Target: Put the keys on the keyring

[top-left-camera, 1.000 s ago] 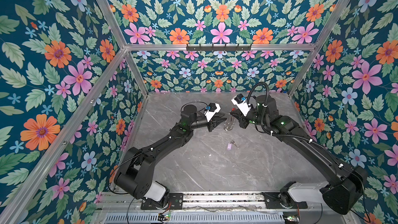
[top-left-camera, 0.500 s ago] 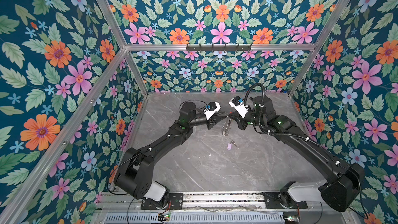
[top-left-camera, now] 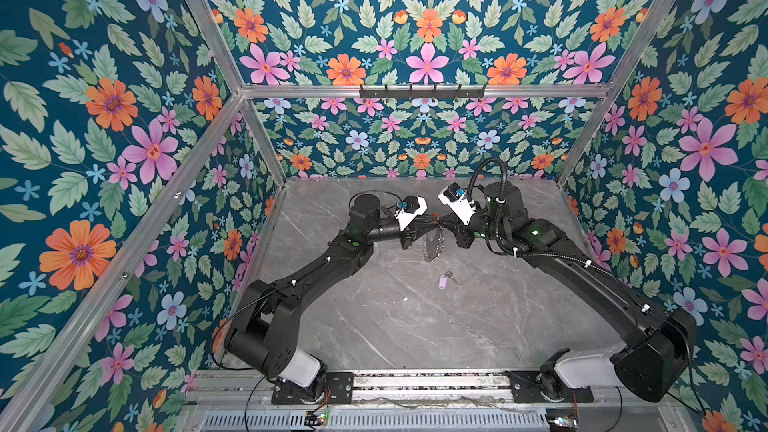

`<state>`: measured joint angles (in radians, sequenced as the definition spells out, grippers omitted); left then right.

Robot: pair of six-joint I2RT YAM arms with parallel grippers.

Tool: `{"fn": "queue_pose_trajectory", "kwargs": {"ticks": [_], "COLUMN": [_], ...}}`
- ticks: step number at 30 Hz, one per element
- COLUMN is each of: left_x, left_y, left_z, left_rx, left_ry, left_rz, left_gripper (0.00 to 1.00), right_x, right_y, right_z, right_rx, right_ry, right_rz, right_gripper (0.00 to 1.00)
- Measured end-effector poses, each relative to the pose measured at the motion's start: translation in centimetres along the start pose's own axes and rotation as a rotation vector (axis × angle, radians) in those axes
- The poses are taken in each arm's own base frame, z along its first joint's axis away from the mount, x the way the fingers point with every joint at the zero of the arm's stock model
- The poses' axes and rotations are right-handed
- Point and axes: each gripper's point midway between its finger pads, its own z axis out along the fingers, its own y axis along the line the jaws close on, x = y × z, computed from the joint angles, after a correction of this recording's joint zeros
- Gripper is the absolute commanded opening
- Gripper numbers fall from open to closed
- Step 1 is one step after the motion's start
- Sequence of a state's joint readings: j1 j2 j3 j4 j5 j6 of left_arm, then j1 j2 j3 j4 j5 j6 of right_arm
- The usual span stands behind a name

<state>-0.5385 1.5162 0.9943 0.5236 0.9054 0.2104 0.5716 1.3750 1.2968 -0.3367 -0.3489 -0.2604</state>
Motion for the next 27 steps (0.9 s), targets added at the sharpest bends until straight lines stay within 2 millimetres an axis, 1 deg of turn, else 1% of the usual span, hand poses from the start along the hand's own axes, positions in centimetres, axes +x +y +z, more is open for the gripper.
{"fn": "queue_pose_trajectory", "kwargs": {"ticks": [3, 7, 10, 19, 20, 22, 23, 24, 25, 27], "left_x": [0.0, 0.0, 0.0, 0.3, 0.4, 0.3, 0.2, 0.3, 0.5, 0.9], "left_y": [0.0, 0.0, 0.2, -0.1, -0.2, -0.4, -0.6, -0.8, -0.9, -1.2], "left_z": [0.0, 0.0, 0.0, 0.2, 0.2, 0.2, 0.1, 0.2, 0.1, 0.1], "left_rx": [0.004, 0.006, 0.002, 0.035, 0.040, 0.046, 0.055, 0.057, 0.058, 0.061], "left_ry": [0.000, 0.003, 0.005, 0.005, 0.004, -0.007, -0.017, -0.022, -0.025, -0.033], "left_rz": [-0.001, -0.002, -0.002, -0.023, -0.035, -0.036, -0.048, -0.053, -0.076, -0.122], "left_gripper": [0.22, 0.11, 0.00, 0.00, 0.00, 0.00, 0.00, 0.00, 0.00, 0.00], "right_x": [0.2, 0.2, 0.3, 0.6, 0.7, 0.7, 0.6, 0.3, -0.4, -1.7], "right_y": [0.0, -0.1, 0.1, 0.1, 0.1, 0.3, 0.2, 0.2, 0.1, 0.0], "right_z": [0.2, 0.2, 0.2, 0.1, 0.0, -0.3, -0.5, -0.7, -1.0, -1.8], "right_rx": [-0.003, 0.001, -0.005, -0.003, -0.002, -0.001, 0.006, 0.009, 0.017, 0.025], "right_ry": [0.006, 0.009, 0.011, 0.017, 0.016, 0.012, 0.005, -0.007, -0.036, -0.090], "right_rz": [-0.001, -0.004, -0.004, 0.025, 0.033, 0.059, 0.089, 0.108, 0.115, 0.161], "right_gripper": [0.00, 0.00, 0.00, 0.00, 0.03, 0.22, 0.29, 0.32, 0.34, 0.37]}}
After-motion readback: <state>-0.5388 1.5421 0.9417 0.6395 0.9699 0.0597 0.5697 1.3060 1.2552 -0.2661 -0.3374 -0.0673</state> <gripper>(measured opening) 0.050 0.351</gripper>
